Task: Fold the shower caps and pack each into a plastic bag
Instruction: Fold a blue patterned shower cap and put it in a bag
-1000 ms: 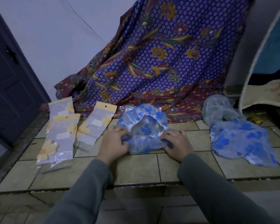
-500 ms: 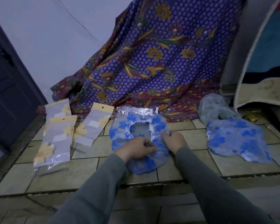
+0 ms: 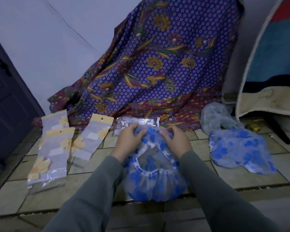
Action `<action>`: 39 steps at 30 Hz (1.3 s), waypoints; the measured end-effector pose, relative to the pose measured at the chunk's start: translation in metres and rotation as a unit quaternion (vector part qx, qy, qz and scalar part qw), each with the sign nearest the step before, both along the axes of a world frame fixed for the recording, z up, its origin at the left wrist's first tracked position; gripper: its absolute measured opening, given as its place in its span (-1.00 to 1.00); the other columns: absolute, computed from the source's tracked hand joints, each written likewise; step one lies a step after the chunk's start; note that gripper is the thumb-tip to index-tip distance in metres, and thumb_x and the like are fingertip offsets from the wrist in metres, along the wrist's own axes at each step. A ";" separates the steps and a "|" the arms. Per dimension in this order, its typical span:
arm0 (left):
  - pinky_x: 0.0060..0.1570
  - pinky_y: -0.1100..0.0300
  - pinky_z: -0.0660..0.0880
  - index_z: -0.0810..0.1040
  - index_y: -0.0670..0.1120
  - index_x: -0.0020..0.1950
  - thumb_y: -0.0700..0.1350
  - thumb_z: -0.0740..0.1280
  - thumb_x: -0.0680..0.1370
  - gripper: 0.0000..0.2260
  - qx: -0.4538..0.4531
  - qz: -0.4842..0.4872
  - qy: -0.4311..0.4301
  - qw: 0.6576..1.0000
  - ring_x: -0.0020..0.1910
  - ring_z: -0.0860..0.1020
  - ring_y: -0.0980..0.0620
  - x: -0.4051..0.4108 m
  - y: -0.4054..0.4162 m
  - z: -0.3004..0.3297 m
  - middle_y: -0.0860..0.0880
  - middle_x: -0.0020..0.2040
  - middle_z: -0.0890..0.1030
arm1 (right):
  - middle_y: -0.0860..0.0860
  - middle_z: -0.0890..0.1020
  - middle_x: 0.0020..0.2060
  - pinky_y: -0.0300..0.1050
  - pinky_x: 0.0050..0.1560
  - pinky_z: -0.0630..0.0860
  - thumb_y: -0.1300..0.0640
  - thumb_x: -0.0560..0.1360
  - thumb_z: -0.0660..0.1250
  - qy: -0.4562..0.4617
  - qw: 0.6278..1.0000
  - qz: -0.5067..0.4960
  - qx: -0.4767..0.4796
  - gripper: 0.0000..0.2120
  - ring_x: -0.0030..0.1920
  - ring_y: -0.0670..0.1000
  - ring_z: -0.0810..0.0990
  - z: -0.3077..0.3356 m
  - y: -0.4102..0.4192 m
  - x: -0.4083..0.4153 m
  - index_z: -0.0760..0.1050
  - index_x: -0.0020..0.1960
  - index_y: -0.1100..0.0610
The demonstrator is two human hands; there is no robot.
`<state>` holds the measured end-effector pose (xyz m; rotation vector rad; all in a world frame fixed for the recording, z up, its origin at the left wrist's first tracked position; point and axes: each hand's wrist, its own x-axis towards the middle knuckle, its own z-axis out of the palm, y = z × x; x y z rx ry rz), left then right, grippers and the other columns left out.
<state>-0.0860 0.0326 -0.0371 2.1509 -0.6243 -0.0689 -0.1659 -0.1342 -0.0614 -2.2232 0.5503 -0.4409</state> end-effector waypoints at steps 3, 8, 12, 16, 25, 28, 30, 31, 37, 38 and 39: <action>-0.44 0.38 0.28 0.39 -0.10 -0.30 -0.08 0.31 0.57 -0.74 -0.080 0.056 0.021 0.995 -0.35 0.39 0.07 -0.009 0.001 -0.008 -0.02 -0.37 0.43 | 0.02 0.54 -0.14 -0.11 -0.15 0.35 -0.21 0.57 0.11 0.027 0.999 -0.015 0.027 -0.61 -0.10 0.02 0.49 -0.013 0.004 -0.005 0.48 -0.01 0.10; -0.29 0.31 0.33 0.54 -0.05 -0.21 -0.15 0.29 0.58 -0.84 -0.093 0.138 -0.012 0.986 -0.25 0.52 0.04 0.000 0.013 -0.021 0.04 -0.30 0.54 | -0.02 0.46 -0.37 -0.07 -0.28 0.34 -0.10 0.59 0.16 -0.074 0.996 -0.032 0.037 -0.71 -0.29 0.00 0.44 -0.023 -0.003 -0.010 0.36 -0.25 0.01; -0.15 0.19 0.34 0.56 -0.09 0.03 -0.26 0.24 0.56 -0.85 -0.036 0.138 0.002 0.990 -0.06 0.51 -0.04 0.000 0.014 -0.028 0.07 -0.16 0.49 | 0.02 0.56 -0.24 -0.13 -0.24 0.39 0.01 0.57 0.25 -0.077 0.994 0.031 0.064 -0.85 -0.22 -0.05 0.51 -0.020 -0.010 -0.009 0.45 -0.07 0.10; 0.29 -0.07 0.30 0.44 0.12 0.32 -0.10 0.24 0.39 -0.52 0.036 0.034 -0.074 0.996 0.28 0.37 0.05 0.000 0.010 -0.021 0.11 0.28 0.46 | -0.10 0.58 -0.14 -0.26 -0.10 0.43 0.05 0.51 0.35 -0.091 0.993 0.061 0.039 -0.94 -0.09 -0.13 0.52 -0.015 -0.011 -0.003 0.50 -0.11 0.01; -0.10 0.12 0.51 0.63 -0.01 -0.04 -0.03 0.35 0.53 -0.90 0.027 -0.038 -0.085 0.995 -0.15 0.56 0.07 0.004 -0.019 -0.012 0.05 -0.15 0.65 | -0.09 0.59 -0.16 -0.13 -0.08 0.49 -0.02 0.52 0.32 -0.148 0.986 0.041 0.062 -0.93 -0.11 -0.10 0.54 -0.015 -0.007 -0.005 0.52 -0.09 -0.04; -0.13 0.16 0.49 0.64 -0.02 -0.02 -0.08 0.35 0.53 -0.91 0.020 -0.028 -0.079 0.996 -0.15 0.56 0.09 0.001 -0.020 -0.015 0.05 -0.13 0.66 | -0.09 0.59 -0.29 -0.05 -0.22 0.47 -0.09 0.48 0.36 -0.126 0.990 0.007 0.062 -0.86 -0.25 -0.08 0.53 -0.017 -0.008 -0.008 0.51 -0.24 -0.12; -0.16 0.12 0.49 0.64 -0.04 -0.03 -0.08 0.34 0.54 -0.90 0.033 -0.004 -0.098 0.995 -0.14 0.57 0.02 0.002 -0.021 -0.017 0.01 -0.14 0.67 | -0.03 0.54 -0.40 -0.06 -0.34 0.39 -0.17 0.44 0.37 -0.097 0.995 -0.031 0.017 -0.76 -0.34 -0.03 0.48 -0.016 -0.011 -0.007 0.49 -0.33 -0.10; -0.19 0.11 0.47 0.62 -0.05 -0.05 -0.07 0.33 0.55 -0.90 0.039 0.012 -0.104 0.994 -0.14 0.56 -0.02 0.002 -0.022 -0.018 -0.01 -0.17 0.66 | -0.02 0.54 -0.40 -0.07 -0.34 0.35 -0.20 0.44 0.35 -0.085 0.995 -0.050 -0.011 -0.73 -0.33 -0.01 0.48 -0.014 -0.014 -0.006 0.50 -0.31 -0.06; -0.09 0.21 0.39 0.51 -0.09 0.19 -0.05 0.28 0.58 -0.78 -0.061 0.122 -0.010 0.991 -0.10 0.49 0.10 0.012 -0.014 -0.026 0.00 0.03 0.56 | 0.01 0.52 0.07 0.03 0.13 0.28 0.02 0.52 0.28 -0.050 0.960 -0.031 -0.272 -0.75 0.13 0.08 0.43 -0.009 -0.011 -0.003 0.53 0.17 0.04; 0.01 0.17 0.41 0.49 -0.08 0.24 -0.04 0.28 0.57 -0.74 -0.037 0.127 -0.035 0.991 -0.01 0.48 0.07 0.015 -0.011 -0.029 -0.01 0.11 0.52 | 0.01 0.54 0.07 0.02 0.14 0.27 0.04 0.54 0.23 -0.026 0.960 -0.008 -0.277 -0.76 0.12 0.08 0.45 -0.008 -0.005 -0.005 0.54 0.16 0.04; 0.11 0.10 0.41 0.47 -0.07 0.26 -0.03 0.29 0.56 -0.71 0.007 0.133 -0.081 0.988 0.09 0.46 0.03 0.018 -0.008 -0.033 -0.03 0.17 0.48 | 0.01 0.57 0.07 0.00 0.16 0.26 0.03 0.56 0.17 0.010 0.961 0.010 -0.275 -0.75 0.12 0.07 0.46 -0.010 0.002 -0.006 0.54 0.16 0.04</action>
